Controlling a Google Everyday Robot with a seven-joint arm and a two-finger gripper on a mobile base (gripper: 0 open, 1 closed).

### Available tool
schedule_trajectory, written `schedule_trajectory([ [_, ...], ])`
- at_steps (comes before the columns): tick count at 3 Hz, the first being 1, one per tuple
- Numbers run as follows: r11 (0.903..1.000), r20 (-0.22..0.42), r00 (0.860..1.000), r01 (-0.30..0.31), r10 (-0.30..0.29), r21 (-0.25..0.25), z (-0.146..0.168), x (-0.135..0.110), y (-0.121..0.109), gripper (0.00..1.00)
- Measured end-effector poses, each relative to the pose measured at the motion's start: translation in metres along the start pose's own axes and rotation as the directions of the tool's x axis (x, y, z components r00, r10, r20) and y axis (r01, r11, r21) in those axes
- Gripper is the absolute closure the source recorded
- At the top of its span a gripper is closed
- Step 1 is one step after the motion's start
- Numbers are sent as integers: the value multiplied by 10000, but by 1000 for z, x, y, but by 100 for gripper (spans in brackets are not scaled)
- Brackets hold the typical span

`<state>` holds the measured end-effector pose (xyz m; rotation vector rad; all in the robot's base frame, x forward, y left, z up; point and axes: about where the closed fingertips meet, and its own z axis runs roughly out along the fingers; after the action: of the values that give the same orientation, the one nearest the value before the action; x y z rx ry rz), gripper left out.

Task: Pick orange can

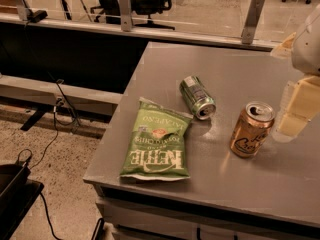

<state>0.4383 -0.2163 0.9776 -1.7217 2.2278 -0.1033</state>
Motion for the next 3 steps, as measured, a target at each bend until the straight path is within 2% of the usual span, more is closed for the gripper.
schedule_trajectory([
  [1, 10000, 0, 10000, 0, 0, 0, 0, 0, 0, 0],
  [2, 9995, 318, 9993, 205, -198, -225, 10, -2, 1, 0],
  [3, 9953, 760, 9969, 261, -190, -928, 44, 1, 1, 0],
])
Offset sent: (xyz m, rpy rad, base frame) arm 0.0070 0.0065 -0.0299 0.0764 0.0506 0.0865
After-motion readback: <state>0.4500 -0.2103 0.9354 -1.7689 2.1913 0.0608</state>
